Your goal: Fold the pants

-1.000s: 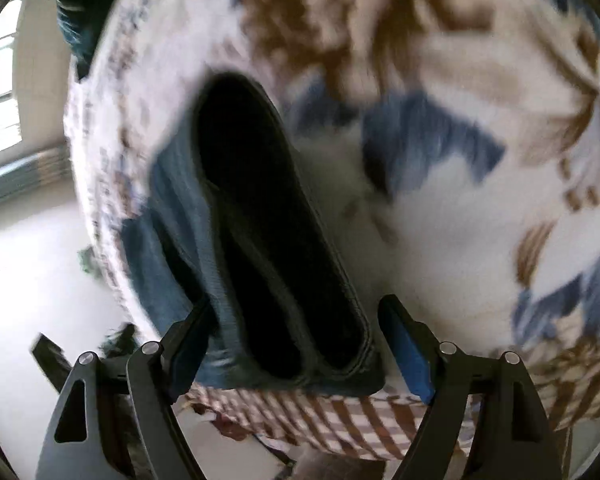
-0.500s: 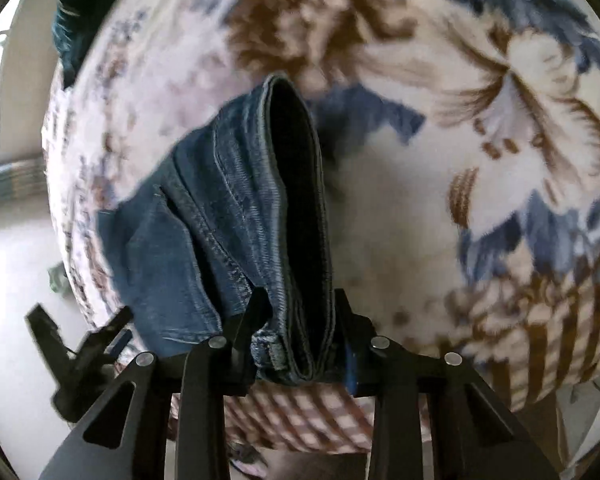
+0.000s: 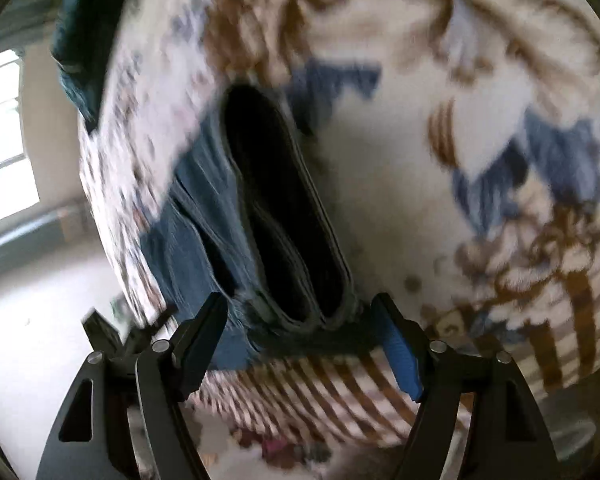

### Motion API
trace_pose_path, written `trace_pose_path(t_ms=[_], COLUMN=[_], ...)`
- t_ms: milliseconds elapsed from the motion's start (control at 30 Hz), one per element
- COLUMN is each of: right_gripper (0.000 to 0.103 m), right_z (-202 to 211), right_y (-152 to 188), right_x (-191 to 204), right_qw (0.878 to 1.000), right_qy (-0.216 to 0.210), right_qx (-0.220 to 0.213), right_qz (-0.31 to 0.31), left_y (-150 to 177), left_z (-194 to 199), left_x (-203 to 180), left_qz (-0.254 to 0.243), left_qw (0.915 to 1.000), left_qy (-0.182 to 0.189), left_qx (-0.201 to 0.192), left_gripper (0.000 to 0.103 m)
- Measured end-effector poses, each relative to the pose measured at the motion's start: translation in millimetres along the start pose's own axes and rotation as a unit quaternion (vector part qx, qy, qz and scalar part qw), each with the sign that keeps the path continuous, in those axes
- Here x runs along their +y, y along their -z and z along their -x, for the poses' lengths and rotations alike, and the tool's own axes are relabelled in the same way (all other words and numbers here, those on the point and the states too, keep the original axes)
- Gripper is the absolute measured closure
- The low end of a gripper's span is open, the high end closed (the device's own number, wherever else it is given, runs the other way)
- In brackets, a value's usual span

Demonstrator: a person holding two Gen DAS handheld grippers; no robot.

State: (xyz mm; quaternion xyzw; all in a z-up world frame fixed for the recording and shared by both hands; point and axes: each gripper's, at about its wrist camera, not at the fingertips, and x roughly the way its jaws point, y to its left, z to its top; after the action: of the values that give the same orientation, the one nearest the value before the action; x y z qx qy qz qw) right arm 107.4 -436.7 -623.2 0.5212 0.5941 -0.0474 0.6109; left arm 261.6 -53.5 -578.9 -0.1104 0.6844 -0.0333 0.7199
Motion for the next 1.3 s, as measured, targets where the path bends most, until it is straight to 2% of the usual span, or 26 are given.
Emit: trace_pose_path(t_ms=[33,67,200,300,333,433,500,533,567,600,633,667,700,767,833,967,1033,1133,1233,1300], right_gripper=[0.056,0.078,0.081,0.09,0.09,0.09,0.087,0.078,0.063,0.053,0.029,0.019,0.019,0.019,0.019,0.019,0.017,0.014,0.018,0.02], right_z=[8.0,11.1,16.8,42.7,48.8,50.1,28.1,22.0,17.0,17.6,22.2,28.8,34.3,31.9,17.0,-26.0,-47.2,-65.5,-58.2,-49.1], right_y=[2.9,5.1,14.5,27.6,31.1,28.0,18.7,14.0,11.0,10.3,11.7,16.2,22.8,33.7,40.3,41.0,33.8,26.8,29.5,32.4], right_x=[3.2,7.6,28.5,40.1,43.1,31.7,13.9,3.5,-5.4,-12.4,-18.4,-23.0,-27.1,-37.0,-44.1,-37.9,-28.5,-26.8,-24.0,-18.7], right_qw=[0.999,0.998,0.996,0.996,0.995,0.996,0.994,0.995,0.996,0.998,0.999,1.0,1.0,0.999,0.997,0.993,0.996,0.994,0.987,0.984], right_qy=[0.01,0.03,0.049,0.043,0.048,0.061,0.093,0.09,0.079,0.063,0.037,0.012,-0.005,-0.022,-0.052,-0.106,-0.089,-0.101,-0.138,-0.158], right_qx=[-0.033,-0.05,-0.056,-0.063,-0.068,-0.048,-0.005,0.01,0.02,0.019,0.01,-0.005,-0.017,-0.014,0.004,0.021,0.017,-0.006,-0.04,-0.06], right_qz=[0.006,0.014,0.048,0.052,0.058,0.052,0.055,0.044,0.024,0.009,-0.005,-0.014,-0.021,-0.042,-0.058,-0.041,-0.024,-0.047,-0.067,-0.058], left_y=[-0.5,4.9,4.3,3.9,4.0,5.2,6.9,7.4,7.4,7.6,7.3,7.2,6.4,5.4,5.0,5.7,5.1,4.7,2.6,2.6], left_z=[1.3,2.9,3.7,7.0,7.9,6.4,0.4,-2.5,-4.8,-7.1,-8.6,-10.1,-12.4,-17.5,-22.4,-28.3,-30.7,-32.7,-32.2,-32.3], left_x=[-2.1,0.4,-2.2,1.0,0.8,-1.1,-3.2,-3.2,-3.6,-3.9,-3.9,-4.7,-4.9,-4.9,-4.1,0.2,2.4,7.5,12.1,15.7], left_qz=[-0.006,-0.012,-0.028,-0.025,-0.026,-0.032,-0.034,-0.031,-0.029,-0.026,-0.025,-0.025,-0.026,-0.024,-0.021,-0.013,-0.01,-0.009,-0.002,0.001], left_qw=[1.0,0.9999,0.9993,0.9996,0.9996,0.9995,0.9994,0.9994,0.9994,0.9994,0.9994,0.9994,0.9993,0.9991,0.9987,0.9979,0.9972,0.9962,0.9945,0.9935], left_qy=[-0.004,-0.008,-0.02,-0.01,-0.006,0.0,-0.001,0.0,0.004,0.008,0.01,0.013,0.017,0.025,0.037,0.055,0.064,0.077,0.096,0.106], left_qx=[-0.003,-0.005,-0.01,-0.004,-0.001,0.003,0.01,0.014,0.017,0.02,0.02,0.02,0.021,0.023,0.027,0.032,0.036,0.041,0.043,0.042], left_gripper=[0.001,0.001,0.001,0.001,0.001,0.001,0.001,0.001,0.001,0.001,0.001,0.001,0.001,0.001,0.001,0.001,0.0,0.0,0.0,0.0])
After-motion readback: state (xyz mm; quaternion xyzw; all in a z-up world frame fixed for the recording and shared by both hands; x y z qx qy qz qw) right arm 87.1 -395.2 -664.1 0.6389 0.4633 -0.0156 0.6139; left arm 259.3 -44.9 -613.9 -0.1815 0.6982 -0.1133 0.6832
